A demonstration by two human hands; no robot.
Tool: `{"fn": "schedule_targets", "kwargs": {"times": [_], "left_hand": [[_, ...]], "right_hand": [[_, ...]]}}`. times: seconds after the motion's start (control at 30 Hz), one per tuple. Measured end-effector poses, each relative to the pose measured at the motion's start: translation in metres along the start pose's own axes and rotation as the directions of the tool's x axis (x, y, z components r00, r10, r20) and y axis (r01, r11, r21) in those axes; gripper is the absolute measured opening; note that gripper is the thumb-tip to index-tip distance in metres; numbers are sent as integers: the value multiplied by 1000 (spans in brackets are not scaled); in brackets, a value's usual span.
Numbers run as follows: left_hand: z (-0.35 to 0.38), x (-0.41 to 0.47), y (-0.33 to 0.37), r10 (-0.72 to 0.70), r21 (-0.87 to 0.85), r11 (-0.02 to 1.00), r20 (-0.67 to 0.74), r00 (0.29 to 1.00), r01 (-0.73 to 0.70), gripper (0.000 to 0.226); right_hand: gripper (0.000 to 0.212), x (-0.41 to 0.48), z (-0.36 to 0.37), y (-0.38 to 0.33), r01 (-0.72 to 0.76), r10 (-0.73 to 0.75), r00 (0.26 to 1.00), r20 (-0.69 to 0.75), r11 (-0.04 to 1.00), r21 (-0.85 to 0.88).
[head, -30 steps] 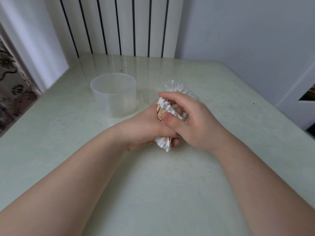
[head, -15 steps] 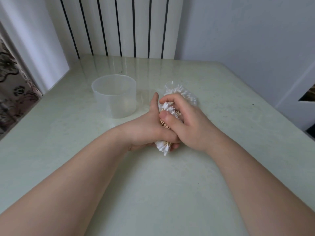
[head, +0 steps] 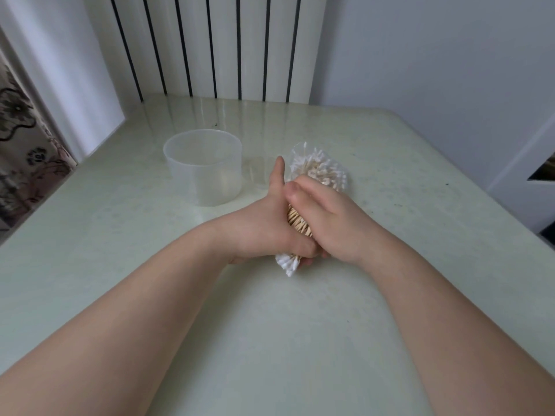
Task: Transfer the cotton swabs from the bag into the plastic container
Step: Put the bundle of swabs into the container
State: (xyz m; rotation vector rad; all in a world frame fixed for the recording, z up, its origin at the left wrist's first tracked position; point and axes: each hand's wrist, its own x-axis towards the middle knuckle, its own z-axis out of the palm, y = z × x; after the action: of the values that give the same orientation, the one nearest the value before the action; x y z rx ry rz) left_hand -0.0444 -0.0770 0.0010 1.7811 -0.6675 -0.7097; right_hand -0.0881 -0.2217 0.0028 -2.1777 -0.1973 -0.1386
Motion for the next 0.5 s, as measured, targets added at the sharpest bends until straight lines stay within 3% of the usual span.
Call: {"fn": "schedule_targets", "kwargs": {"times": [0.13, 0.23, 0.27, 0.33, 0.4, 0.5], "left_hand": [[-3, 2, -5, 6, -10, 1000, -17, 1000, -6, 147], [-10, -1, -3, 5, -201, 980, 38, 999, 3, 145], [-12, -2, -2, 3, -321, 947, 50, 999, 13, 133], [-10, -4, 2, 10, -467, 884, 31, 999, 5, 84], [-6, -3, 6, -15, -429, 903, -78, 997, -20, 58], [4, 5, 10, 9, -425, 887, -373, 928, -179, 61]], "right_hand": [[29, 5, 3, 2, 42, -51, 992, -113, 996, -79], [29, 10, 4, 7, 58, -67, 982, -175, 997, -53], [29, 11, 4, 8, 51, -50, 976, -213, 999, 1], [30, 12, 5, 10, 17, 20, 946, -324, 994, 111], [29, 14, 5, 12, -20, 63, 865, -497, 996, 91], [28, 18, 12, 10, -57, 100, 767, -633, 994, 88]]}}
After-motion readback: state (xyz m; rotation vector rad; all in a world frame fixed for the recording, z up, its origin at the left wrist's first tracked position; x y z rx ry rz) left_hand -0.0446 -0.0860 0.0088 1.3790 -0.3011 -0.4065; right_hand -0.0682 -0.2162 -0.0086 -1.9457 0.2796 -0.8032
